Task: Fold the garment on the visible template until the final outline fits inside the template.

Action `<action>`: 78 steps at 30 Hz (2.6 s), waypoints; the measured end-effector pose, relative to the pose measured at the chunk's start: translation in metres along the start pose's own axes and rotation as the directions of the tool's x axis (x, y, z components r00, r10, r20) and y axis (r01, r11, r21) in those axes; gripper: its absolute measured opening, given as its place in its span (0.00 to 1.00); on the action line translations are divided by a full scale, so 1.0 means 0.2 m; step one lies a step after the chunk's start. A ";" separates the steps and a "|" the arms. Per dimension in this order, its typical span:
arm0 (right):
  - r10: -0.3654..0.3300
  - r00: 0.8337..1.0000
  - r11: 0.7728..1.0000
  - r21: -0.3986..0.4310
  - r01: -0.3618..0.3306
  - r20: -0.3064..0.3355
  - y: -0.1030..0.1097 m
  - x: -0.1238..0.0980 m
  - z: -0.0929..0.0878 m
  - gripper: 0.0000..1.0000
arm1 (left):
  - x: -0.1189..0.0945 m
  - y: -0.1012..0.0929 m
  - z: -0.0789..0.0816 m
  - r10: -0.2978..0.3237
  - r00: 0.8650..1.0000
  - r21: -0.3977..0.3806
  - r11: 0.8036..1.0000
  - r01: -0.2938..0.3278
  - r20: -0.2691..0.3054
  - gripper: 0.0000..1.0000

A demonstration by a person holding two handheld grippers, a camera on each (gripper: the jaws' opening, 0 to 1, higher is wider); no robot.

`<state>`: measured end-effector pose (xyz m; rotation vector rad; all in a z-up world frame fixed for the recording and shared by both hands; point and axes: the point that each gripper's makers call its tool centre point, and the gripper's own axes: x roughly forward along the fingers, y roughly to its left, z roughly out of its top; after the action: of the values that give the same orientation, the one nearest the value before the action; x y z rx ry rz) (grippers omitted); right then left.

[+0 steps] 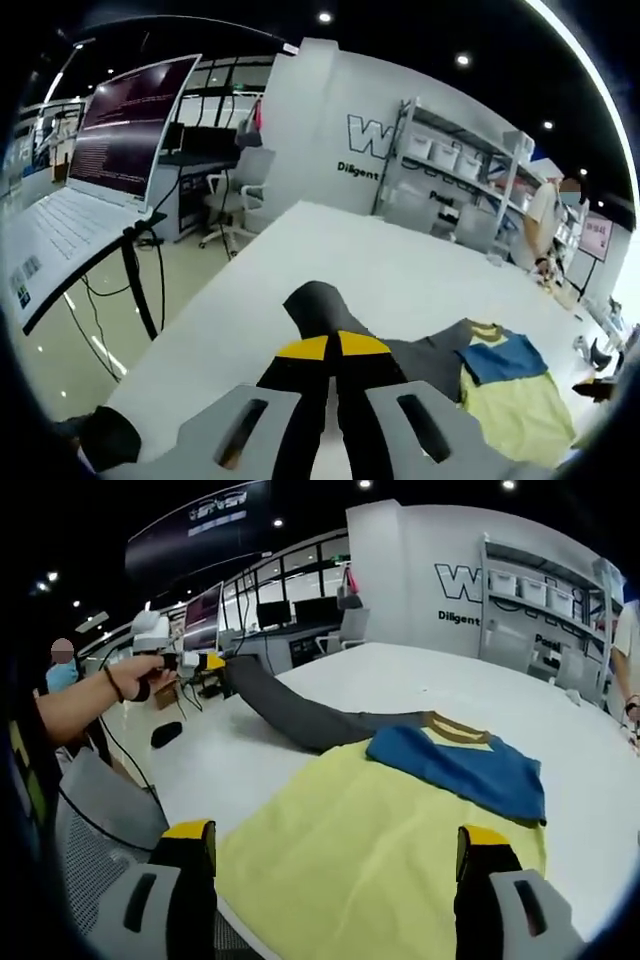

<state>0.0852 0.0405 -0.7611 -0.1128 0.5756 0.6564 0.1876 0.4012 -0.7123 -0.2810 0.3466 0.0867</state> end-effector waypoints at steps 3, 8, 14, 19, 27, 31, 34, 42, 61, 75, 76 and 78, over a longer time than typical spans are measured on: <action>-0.008 1.000 1.000 -0.002 0.008 0.003 -0.02 -0.01 0.01 0.99 | 0.00 -0.05 0.06 -0.030 0.999 -0.005 1.000 0.030 0.019 0.01; -0.032 0.999 0.999 -0.002 0.032 0.007 -0.06 -0.03 0.04 0.99 | 0.00 -0.11 0.16 -0.066 0.996 0.002 0.998 0.066 0.058 0.01; -0.052 0.998 0.999 -0.011 0.052 0.031 -0.10 -0.06 0.08 0.99 | -0.01 -0.24 0.24 -0.105 0.990 0.010 0.995 0.104 0.090 0.01; -0.074 0.996 0.997 -0.026 0.075 0.045 -0.13 -0.07 0.11 0.99 | 0.00 -0.35 0.28 -0.140 0.984 0.011 0.990 0.140 0.110 0.00; -0.087 0.996 0.996 -0.022 0.088 0.031 -0.18 -0.10 0.11 0.99 | 0.03 -0.64 0.31 -0.244 0.962 0.017 0.970 0.243 0.123 0.00; -0.096 0.995 0.995 -0.013 0.096 0.024 -0.19 -0.11 0.09 0.99 | 0.05 -0.76 0.32 -0.281 0.951 0.020 0.960 0.281 0.128 0.00; -0.096 0.995 0.995 -0.006 0.096 0.022 -0.20 -0.12 0.08 0.99 | 0.08 -0.85 0.32 -0.316 0.941 0.023 0.949 0.316 0.124 0.00; -0.112 0.993 0.994 0.005 0.112 0.021 -0.23 -0.14 0.07 0.99 | 0.12 -1.07 0.27 -0.383 0.917 0.049 0.924 0.380 0.107 0.00; -0.128 0.992 0.992 0.025 0.127 0.019 -0.28 -0.16 0.05 0.99 | 0.25 -1.41 -0.03 -0.476 0.880 0.104 0.874 0.474 -0.012 0.00; -0.128 0.992 0.991 0.040 0.128 0.006 -0.30 -0.18 0.02 0.99 | 0.35 -1.70 -0.22 -0.561 0.824 0.159 0.808 0.567 -0.085 0.00; -0.128 0.992 0.991 0.041 0.128 0.006 -0.30 -0.18 0.01 0.99 | 0.36 -1.72 -0.23 -0.562 0.822 0.159 0.807 0.569 -0.089 0.00; -0.122 0.993 0.991 0.051 0.121 0.004 -0.30 -0.18 0.00 0.99 | 0.39 -1.76 -0.26 -0.567 0.818 0.164 0.802 0.575 -0.095 0.00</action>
<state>0.0996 -0.0268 -0.7469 -0.0976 0.5737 0.5233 0.2903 0.0528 -0.6952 -0.1920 0.2951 -0.5523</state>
